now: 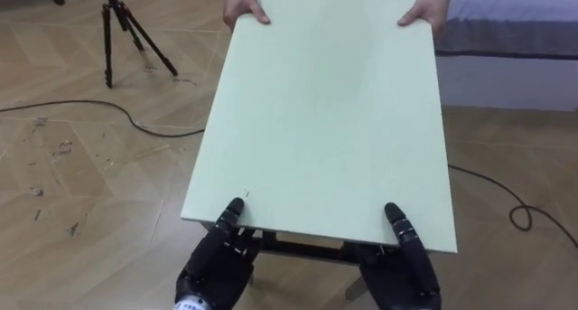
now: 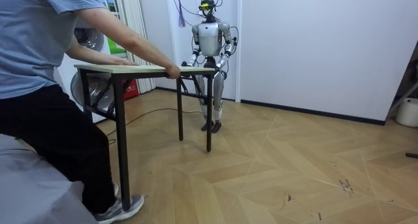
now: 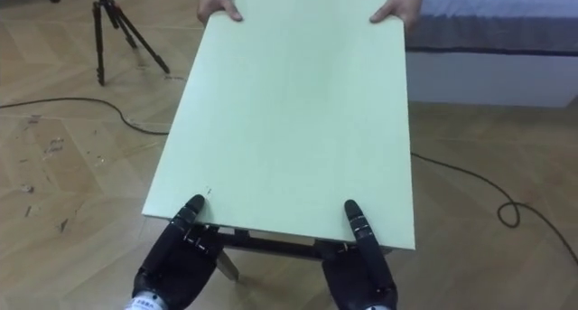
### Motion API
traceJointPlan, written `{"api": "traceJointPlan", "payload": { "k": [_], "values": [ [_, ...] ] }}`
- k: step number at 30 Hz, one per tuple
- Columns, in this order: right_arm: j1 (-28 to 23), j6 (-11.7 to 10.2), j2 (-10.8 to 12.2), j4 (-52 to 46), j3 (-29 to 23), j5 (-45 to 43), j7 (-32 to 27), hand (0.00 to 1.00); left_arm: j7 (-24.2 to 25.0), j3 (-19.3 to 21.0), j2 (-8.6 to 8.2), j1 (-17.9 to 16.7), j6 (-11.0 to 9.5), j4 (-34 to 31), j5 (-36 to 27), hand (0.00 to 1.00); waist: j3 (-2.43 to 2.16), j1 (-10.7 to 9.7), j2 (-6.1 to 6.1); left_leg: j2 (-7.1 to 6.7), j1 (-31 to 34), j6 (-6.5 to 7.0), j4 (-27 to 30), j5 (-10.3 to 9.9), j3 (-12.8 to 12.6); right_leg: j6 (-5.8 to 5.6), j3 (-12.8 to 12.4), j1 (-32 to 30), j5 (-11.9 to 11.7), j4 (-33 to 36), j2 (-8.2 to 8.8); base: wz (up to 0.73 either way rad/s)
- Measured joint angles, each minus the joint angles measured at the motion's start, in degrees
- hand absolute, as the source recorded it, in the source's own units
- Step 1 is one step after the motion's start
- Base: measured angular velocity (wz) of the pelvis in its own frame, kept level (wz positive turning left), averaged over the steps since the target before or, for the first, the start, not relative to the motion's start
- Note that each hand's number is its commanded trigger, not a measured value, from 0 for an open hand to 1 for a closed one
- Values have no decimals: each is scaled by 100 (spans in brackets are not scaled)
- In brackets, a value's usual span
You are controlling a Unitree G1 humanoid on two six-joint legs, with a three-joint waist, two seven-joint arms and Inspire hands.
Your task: Move table with human
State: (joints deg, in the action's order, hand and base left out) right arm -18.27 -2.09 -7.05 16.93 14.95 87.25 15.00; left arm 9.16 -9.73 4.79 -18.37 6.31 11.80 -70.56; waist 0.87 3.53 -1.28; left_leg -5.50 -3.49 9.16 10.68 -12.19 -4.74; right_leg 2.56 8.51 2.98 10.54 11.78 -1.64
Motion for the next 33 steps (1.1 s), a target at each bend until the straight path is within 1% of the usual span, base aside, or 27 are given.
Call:
{"api": "traceJointPlan", "payload": {
  "k": [4,7,8,10,11,12,13,14,15,16,17,18,19,20,21,22,23,24,25,26,27,28,29,30,31,32,33],
  "values": [
    [2,-36,-2,-1,12,0,4,100,0,-1,-20,-20,-4,-17,26,100,2,17,8,1,7,0,3,0,0,0,0,1,0,-6,0,0],
    [2,-56,-1,-17,16,-2,17,100,0,-50,-21,-20,-67,-22,20,100,3,14,6,0,40,-1,43,-1,18,0,36,2,0,2,5,4],
    [2,-95,1,-20,15,-7,35,100,0,-72,-27,-21,-94,-22,19,100,3,9,7,1,98,-20,125,-11,20,-1,53,-14,2,11,10,7],
    [2,-109,1,-20,14,-12,70,100,10,-77,-33,-21,-96,-21,15,100,5,25,12,12,186,-107,279,-65,14,6,77,-65,12,60,13,2],
    [-1,-111,2,-19,11,-9,98,100,29,-78,-54,-30,-115,-21,33,100,10,72,19,33,285,-181,443,-107,-5,22,84,-144,31,171,15,-6],
    [-7,-110,2,-19,9,1,132,100,45,-83,-94,-60,-156,-25,20,100,12,96,25,61,436,-309,745,-178,-27,37,116,-192,39,231,3,-8],
    [-7,-110,2,-19,6,-1,152,100,47,-89,-103,-71,-168,-33,19,100,13,115,27,79,533,-389,929,-222,-34,53,121,-217,49,257,-15,-8],
    [-6,-110,-1,-18,0,-6,172,100,48,-96,-103,-80,-167,-33,6,100,10,157,35,104,734,-675,1259,-301,-28,84,132,-263,68,276,-55,0],
    [-7,-109,-2,-18,-1,-18,175,100,48,-101,-99,-80,-166,-23,-25,100,4,162,78,113,933,-1130,1545,-289,-28,108,119,-312,47,193,-49,0],
    [-10,-102,-10,-18,-14,-25,179,100,48,-108,-99,-83,-163,-20,-37,100,-1,165,95,113,1019,-1311,1652,-252,-27,122,119,-343,0,108,-37,0],
    [1,-77,-13,-19,-50,-65,193,100,51,-123,-97,-87,-163,-22,-75,100,-14,173,112,152,1214,-1452,1896,-195,-39,190,163,-388,-107,-25,24,-14],
    [24,-18,1,-9,-102,-123,192,100,64,-120,-95,-93,-163,-15,-91,100,3,178,56,435,1508,-1369,2740,-227,-278,281,336,-368,-149,-111,-46,-25],
    [24,23,5,1,-101,-134,179,100,66,-120,-86,-131,-164,-16,-130,100,2,199,23,643,1596,-1300,3228,-235,-422,319,409,-340,-140,-92,-90,-40],
    [10,101,27,45,-96,-163,160,100,82,-113,-61,-242,-174,-17,-225,100,2,233,-21,1121,1580,-1143,4092,-133,-616,385,553,-260,-89,-12,-182,-32],
    [0,130,25,42,-103,-202,152,100,94,-118,-43,-296,-174,-16,-287,100,26,219,-42,1510,1426,-1105,4531,63,-565,392,711,-273,-14,143,-215,-20],
    [2,137,2,25,-109,-213,154,100,95,-127,-43,-298,-170,-16,-291,100,47,192,-63,1667,1318,-1147,4586,140,-514,377,793,-321,29,253,-214,19],
    [43,140,-52,17,-124,-243,177,100,97,-131,-54,-282,-152,-15,-299,100,89,111,-91,1790,1186,-1217,4401,61,-436,344,895,-454,141,545,-163,26],
    [33,151,-55,15,-164,-253,179,100,96,-141,-54,-267,-127,7,-293,100,110,92,-60,1661,1170,-1189,4171,12,-453,322,876,-608,163,810,-71,19],
    [14,153,-57,12,-168,-262,182,100,96,-149,-48,-278,-126,7,-288,100,110,72,-60,1578,1156,-1195,4044,15,-411,322,874,-647,145,824,-39,4],
    [12,153,-80,-3,-186,-344,208,100,96,-168,-49,-282,-123,6,-287,100,96,15,-60,1433,1089,-1313,3697,-65,-294,356,841,-709,25,744,-28,12],
    [17,132,-108,-66,-196,-363,214,100,106,-172,-63,-275,-107,-15,-294,100,89,-9,-122,1366,968,-1491,3232,-270,-220,381,835,-813,-127,644,-1,15],
    [28,119,-130,-103,-202,-385,224,100,129,-172,-72,-258,-106,-20,-294,100,76,-14,-150,1363,894,-1478,3057,-395,-224,407,896,-915,-174,622,0,0],
    [124,98,-166,-132,-218,-390,233,100,162,-171,-89,-180,-107,-18,-291,100,117,3,-245,1404,832,-1395,2663,-662,-259,419,916,-1120,-216,740,-30,-19],
    [246,94,-170,-75,-230,-396,224,100,162,-174,-99,-107,-106,22,-291,100,145,46,-328,1411,634,-1336,2116,-887,-328,422,910,-1379,-218,1107,-25,-16],
    [273,95,-169,-66,-257,-416,219,100,162,-187,-102,-73,-106,36,-294,100,141,38,-347,1380,519,-1305,1832,-956,-382,422,936,-1556,-218,1356,20,0],
    [312,94,-150,-64,-319,-433,219,100,162,-227,-107,22,-119,48,-301,100,159,10,-313,1301,365,-1213,1413,-1001,-488,387,1103,-2032,-248,2147,251,7],
    [381,137,-86,12,-415,-498,219,100,161,-219,-118,75,-165,86,-294,100,203,-21,-280,1233,395,-1080,1370,-1073,-390,103,1054,-2544,-293,2665,413,3]
  ]
}}
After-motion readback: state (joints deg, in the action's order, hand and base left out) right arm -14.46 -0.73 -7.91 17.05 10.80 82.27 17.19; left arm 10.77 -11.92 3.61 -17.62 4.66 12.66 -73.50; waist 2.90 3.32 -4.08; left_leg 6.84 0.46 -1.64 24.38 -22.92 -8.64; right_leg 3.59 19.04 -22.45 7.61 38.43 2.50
